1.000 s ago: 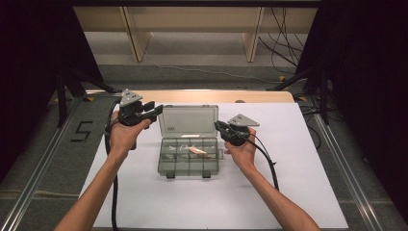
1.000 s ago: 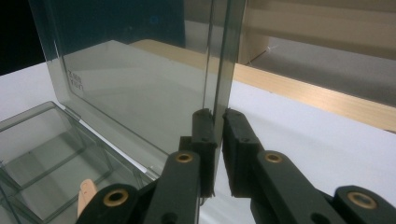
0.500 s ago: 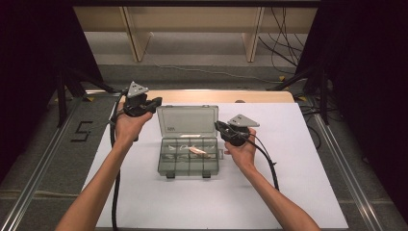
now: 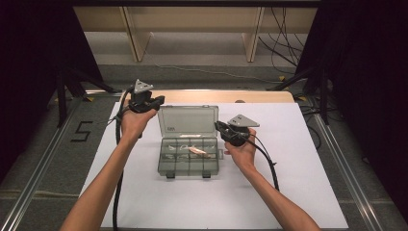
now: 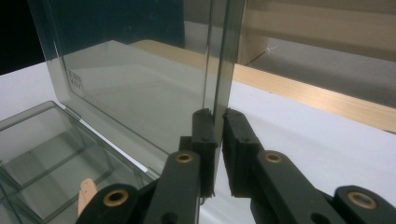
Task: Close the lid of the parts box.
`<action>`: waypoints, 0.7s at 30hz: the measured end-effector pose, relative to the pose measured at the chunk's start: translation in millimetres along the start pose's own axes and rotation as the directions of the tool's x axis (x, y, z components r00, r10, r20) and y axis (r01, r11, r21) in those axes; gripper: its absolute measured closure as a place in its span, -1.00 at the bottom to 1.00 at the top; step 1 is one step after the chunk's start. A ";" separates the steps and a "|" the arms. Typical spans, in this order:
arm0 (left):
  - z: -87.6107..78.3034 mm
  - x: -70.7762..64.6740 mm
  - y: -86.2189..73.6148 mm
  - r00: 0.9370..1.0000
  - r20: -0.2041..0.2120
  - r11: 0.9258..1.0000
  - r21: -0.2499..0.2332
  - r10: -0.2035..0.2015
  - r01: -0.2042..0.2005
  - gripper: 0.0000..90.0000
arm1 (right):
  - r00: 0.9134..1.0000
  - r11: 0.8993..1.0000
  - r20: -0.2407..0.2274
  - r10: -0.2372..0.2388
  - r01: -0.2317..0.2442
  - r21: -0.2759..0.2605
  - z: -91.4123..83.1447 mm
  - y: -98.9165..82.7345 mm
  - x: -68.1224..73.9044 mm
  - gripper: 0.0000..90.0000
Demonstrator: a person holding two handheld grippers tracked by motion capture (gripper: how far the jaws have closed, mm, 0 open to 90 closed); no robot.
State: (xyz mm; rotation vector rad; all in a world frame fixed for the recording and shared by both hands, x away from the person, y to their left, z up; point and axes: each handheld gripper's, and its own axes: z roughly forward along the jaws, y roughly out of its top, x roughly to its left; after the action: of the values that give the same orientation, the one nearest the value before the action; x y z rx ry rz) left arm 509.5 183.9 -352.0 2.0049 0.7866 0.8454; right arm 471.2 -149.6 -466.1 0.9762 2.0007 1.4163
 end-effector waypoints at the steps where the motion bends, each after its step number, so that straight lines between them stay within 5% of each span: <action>1: 0.2 0.4 0.4 1.000 -0.001 1.000 0.011 0.002 -0.002 1.00 | 1.000 1.000 -0.001 -0.005 0.005 0.031 -2.6 0.9 -0.3 0.87; 21: 5.8 -2.6 0.1 0.999 0.004 0.997 0.064 0.040 -0.041 1.00 | 1.000 1.000 -0.011 0.003 -0.003 0.015 -3.9 1.4 0.3 0.84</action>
State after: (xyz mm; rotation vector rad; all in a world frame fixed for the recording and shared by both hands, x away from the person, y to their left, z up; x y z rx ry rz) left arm 512.5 179.3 -355.3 2.0842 0.7831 0.8506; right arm 468.5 -151.4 -463.4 0.9806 2.0219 1.4132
